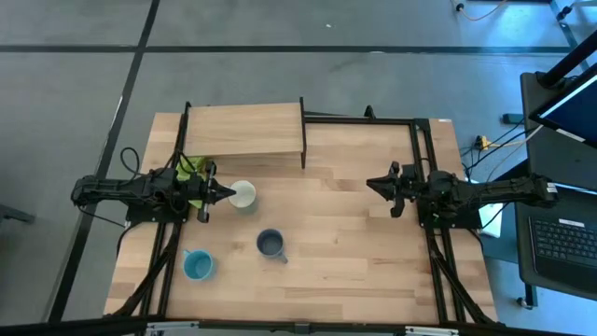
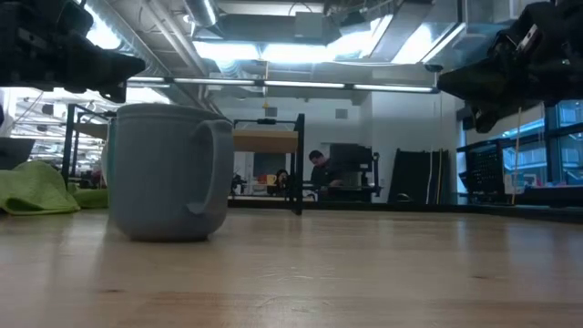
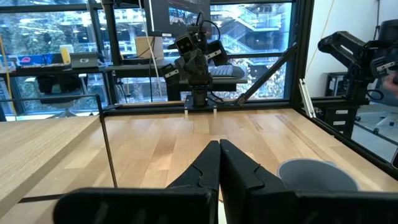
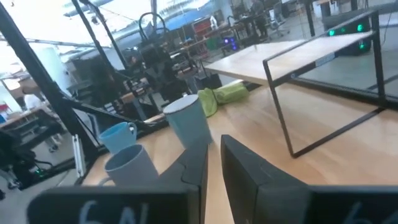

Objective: Stack small to large cups/mugs on shelf
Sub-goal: Put the green mug on the shelf

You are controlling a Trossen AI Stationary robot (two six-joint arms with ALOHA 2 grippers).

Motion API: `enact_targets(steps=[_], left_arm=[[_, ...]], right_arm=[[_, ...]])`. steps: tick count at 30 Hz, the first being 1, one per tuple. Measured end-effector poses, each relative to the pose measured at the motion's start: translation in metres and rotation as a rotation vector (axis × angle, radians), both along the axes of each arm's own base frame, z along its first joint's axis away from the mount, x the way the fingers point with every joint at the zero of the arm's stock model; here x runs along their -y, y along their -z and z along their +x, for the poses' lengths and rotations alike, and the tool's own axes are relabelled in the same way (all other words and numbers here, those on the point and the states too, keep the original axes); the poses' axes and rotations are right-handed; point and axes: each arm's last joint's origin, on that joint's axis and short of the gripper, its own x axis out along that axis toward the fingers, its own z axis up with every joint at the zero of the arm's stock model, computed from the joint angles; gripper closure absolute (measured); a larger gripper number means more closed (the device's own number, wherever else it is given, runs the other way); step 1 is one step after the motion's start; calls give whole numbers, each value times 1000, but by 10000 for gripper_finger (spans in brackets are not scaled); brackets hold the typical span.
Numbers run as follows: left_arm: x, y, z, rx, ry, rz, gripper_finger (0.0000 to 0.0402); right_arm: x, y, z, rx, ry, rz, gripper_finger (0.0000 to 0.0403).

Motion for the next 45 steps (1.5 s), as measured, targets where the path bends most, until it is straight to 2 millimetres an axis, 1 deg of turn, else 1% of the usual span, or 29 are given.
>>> enact_targets(steps=[6, 10, 13, 16, 20, 25, 28, 33, 34, 35, 37, 40, 42, 44, 45], left_arm=[[0, 0, 0, -1, 0, 0, 401], [0, 0, 0, 0, 0, 0, 401], [0, 0, 0, -1, 0, 1, 401], [0, 0, 0, 4, -1, 1, 401], [-1, -9, -1, 92, -30, -12, 401], [-1, -15, -2, 163, -11, -173, 401], [-1, -23, -4, 240, 12, -270, 401], [-1, -34, -8, 358, 74, -483, 401], [-1, -37, -9, 395, 73, -461, 401], [-1, -43, -12, 468, 82, -435, 401], [1, -55, -20, 602, 173, -330, 401], [11, -66, -31, 713, 469, -92, 401], [16, -69, -38, 763, 656, 49, 401], [18, -70, -42, 775, 724, 76, 401], [17, -70, -41, 768, 719, 42, 401]], right_arm=[[1, 0, 0, 1, 28, 32, 356], [1, -2, 0, 42, 22, 136, 356], [1, -5, 0, 95, 15, 207, 356], [1, -12, -1, 167, 5, 234, 356], [1, -21, -4, 268, 7, 234, 356], [2, -23, -4, 288, 28, 236, 356], [2, -23, -4, 289, 27, 236, 356], [2, -23, -4, 283, 32, 204, 356], [2, -23, -4, 282, 33, 198, 356], [2, -23, -4, 279, 35, 185, 356], [2, -23, -4, 273, 41, 156, 356], [2, -22, -4, 261, 45, 135, 356], [2, -21, -4, 258, 40, 178, 356], [2, -20, -3, 260, 29, 251, 356], [2, -19, -3, 259, 26, 286, 356]])
